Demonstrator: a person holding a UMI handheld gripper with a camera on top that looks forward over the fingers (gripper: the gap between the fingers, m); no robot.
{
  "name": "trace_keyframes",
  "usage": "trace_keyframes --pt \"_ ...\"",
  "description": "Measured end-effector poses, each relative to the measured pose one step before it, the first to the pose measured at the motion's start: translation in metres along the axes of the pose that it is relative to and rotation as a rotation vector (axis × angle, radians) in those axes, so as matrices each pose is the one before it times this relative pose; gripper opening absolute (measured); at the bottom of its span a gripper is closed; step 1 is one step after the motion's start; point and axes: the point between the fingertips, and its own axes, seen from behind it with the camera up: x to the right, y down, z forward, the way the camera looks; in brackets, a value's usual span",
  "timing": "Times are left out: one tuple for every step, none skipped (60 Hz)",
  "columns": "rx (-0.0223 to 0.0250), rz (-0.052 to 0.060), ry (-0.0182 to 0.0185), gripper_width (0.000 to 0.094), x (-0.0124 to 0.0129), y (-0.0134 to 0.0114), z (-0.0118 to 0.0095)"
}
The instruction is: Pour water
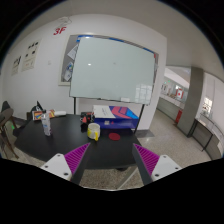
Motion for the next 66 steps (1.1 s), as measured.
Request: trace_keyframes --pt "-0.003 -0.001 0.00003 0.0846 -0.00011 0.00094 0.00004" --pt "-0.00262 -0.0004 -0.00032 0.0846 -0.00046 0.00101 0.00033" --pt "-0.00231 0.0002 -0.00069 0.0845 -0.00108 0.00123 0.00059" --pt "-0.00332 0.0007 -0.0009 0.0844 -0.00159 0.00166 0.0008" --pt "-0.00466 0.0005 -0.001 0.0847 -0.00205 0.00241 0.00093" --pt "-0.00522 0.0005 -0.00096 0.0846 -0.00197 0.0025 0.00121" --pt "-0.00582 0.0013 -0.00095 0.0846 -0.00058 0.00152 -0.0014" --pt "-0.00433 0.0012 -0.00116 0.0845 -0.00325 0.00318 0.00116" --pt "-0.00395 0.0006 -0.00134 0.0845 -0.00353 0.00347 0.00179" --pt "-0.00392 0.0002 -0.00148 0.0848 -0.0038 0.00353 0.00181" --pt "-0.00438 -0.0002 -0.00163 0.0848 -0.00349 0.00384 0.00216" --pt "-0.0042 -0.0008 -0.00147 0.0847 -0.00412 0.00411 0.00248" --pt "-0.00449 -0.0016 -0.00165 0.0846 -0.00394 0.00402 0.00219" --pt "-0.00392 -0.0022 -0.00191 0.0846 -0.00438 0.00431 0.00191" --pt "-0.00384 -0.0025 -0.00258 0.0845 -0.00456 0.00423 0.00197" --pt "-0.00303 -0.003 -0.0029 0.0847 -0.00477 0.00446 0.00227" --pt "-0.00325 -0.0032 -0.00301 0.0847 -0.00507 0.00451 0.00266" --pt "-0.00392 -0.0034 -0.00406 0.0845 -0.00561 0.00487 0.00242" --pt "-0.00414 -0.0034 -0.00416 0.0846 -0.00588 0.00475 0.00261" --pt "-0.00471 -0.003 -0.00484 0.0843 -0.00636 0.00498 0.00271" --pt "-0.00546 -0.0026 -0.00547 0.0844 -0.00702 0.00531 0.00314" --pt "-0.00587 -0.002 -0.00616 0.0843 -0.00764 0.0048 0.00294" --pt "-0.0061 -0.0012 -0.0076 0.0843 -0.00855 0.00521 0.00305" --pt "-0.00556 -0.0011 -0.00958 0.0844 -0.00979 0.00446 0.00292" --pt "-0.00326 0.0002 -0.01112 0.0847 -0.01013 0.00445 0.00362" --pt "-0.00166 0.0015 -0.01185 0.0849 -0.01056 0.00358 0.00337" --pt "0.00029 0.0024 -0.0111 0.0848 -0.01057 0.00357 0.00397" --pt "0.00099 0.0041 -0.01125 0.0851 -0.01086 0.00285 0.00431" --pt "0.00059 0.0047 -0.01067 0.0852 -0.01052 0.00246 0.00487" --pt "-0.00063 0.005 -0.01041 0.0852 -0.0112 0.00218 0.00466" --pt "-0.00151 0.0054 -0.01052 0.0851 -0.01161 0.0018 0.00557" --pt "-0.00108 0.0056 -0.01055 0.0852 -0.01144 0.00173 0.00564" --pt "-0.00128 0.0055 -0.01033 0.0853 -0.01154 0.00124 0.00613" --pt "-0.0047 0.006 -0.01043 0.0852 -0.01271 -0.00218 0.00454" --pt "0.00457 0.0053 -0.01025 0.0847 -0.01063 0.00294 0.00943" --pt "-0.004 0.0068 -0.01042 0.0847 -0.01243 -0.00284 0.00561" --pt "0.00069 0.0064 -0.01042 0.0846 -0.01156 -0.00087 0.00732" --pt "0.00183 0.0063 -0.01063 0.0846 -0.01171 -0.00129 0.00785" --pt "0.00313 0.0061 -0.01094 0.0847 -0.01146 -0.00166 0.00824" --pt "0.00377 0.0051 -0.01106 0.0846 -0.01149 -0.0021 0.0086" --pt "0.00476 0.0043 -0.01043 0.0845 -0.01113 -0.0023 0.00908" --pt "0.005 0.0031 -0.00946 0.0845 -0.01056 -0.00303 0.00882" --pt "0.00541 0.002 -0.00811 0.0845 -0.00957 -0.00333 0.00901" --pt "0.00612 0.0011 -0.00781 0.0846 -0.00939 -0.00378 0.00955" --pt "0.00744 0.0005 -0.00776 0.0846 -0.00851 -0.00388 0.01016" --pt "0.00747 -0.0005 -0.00764 0.0845 -0.00816 -0.00417 0.01016" --pt "0.00632 -0.0009 -0.00683 0.0845 -0.00825 -0.0041 0.01031" --pt "0.00568 -0.0018 -0.00612 0.0846 -0.00758 -0.00402 0.01046" --pt "0.0057 -0.0024 -0.00435 0.0846 -0.00677 -0.00417 0.01057" --pt "0.00696 -0.0017 -0.00283 0.0847 -0.00594 -0.00452 0.0104" --pt "0.00884 -0.0014 -0.00231 0.0847 -0.00548 -0.00449 0.0105" --pt "0.01072 -0.0011 -0.00313 0.0849 -0.00565 -0.00499 0.00984" --pt "0.01178 -0.0015 -0.00426 0.0847 -0.00578 -0.00497 0.00978" --pt "0.01064 -0.0018 -0.00338 0.0847 -0.00486 -0.00455 0.00988" --pt "0.00798 -0.001 -0.00098 0.0848 -0.00432 -0.00418 0.00914" --pt "0.0067 -0.0002 0.00118 0.0848 -0.0034 -0.00373 0.00924" --pt "0.00622 0.0006 0.00268 0.0847 -0.0026 -0.00349 0.00936" --pt "0.00458 0.0013 0.00225 0.0848 -0.00237 -0.00469 0.00818" --pt "0.00574 0.0011 0.002 0.0848 -0.00205 -0.00352 0.00779" --pt "0.00511 0.0011 0.00048 0.0847 -0.00216 -0.00327 0.00841" --pt "0.00496 0.002 -0.00018 0.0847 -0.00235 -0.00296 0.00815" --pt "0.00517 0.0034 0.00207 0.0847 -0.00166 -0.00292 0.00752" --pt "0.00494 0.0051 0.00483 0.0847 -0.00055 -0.00255 0.00743" --pt "0.00396 0.0055 0.0068 0.0845 -0.00017 -0.00242 0.00733" --pt "0.00539 0.0052 0.00673 0.0843 0.00051 -0.00032 0.00715" --pt "0.00166 0.0042 0.00449 0.0847 -0.00052 -0.00188 0.00634"
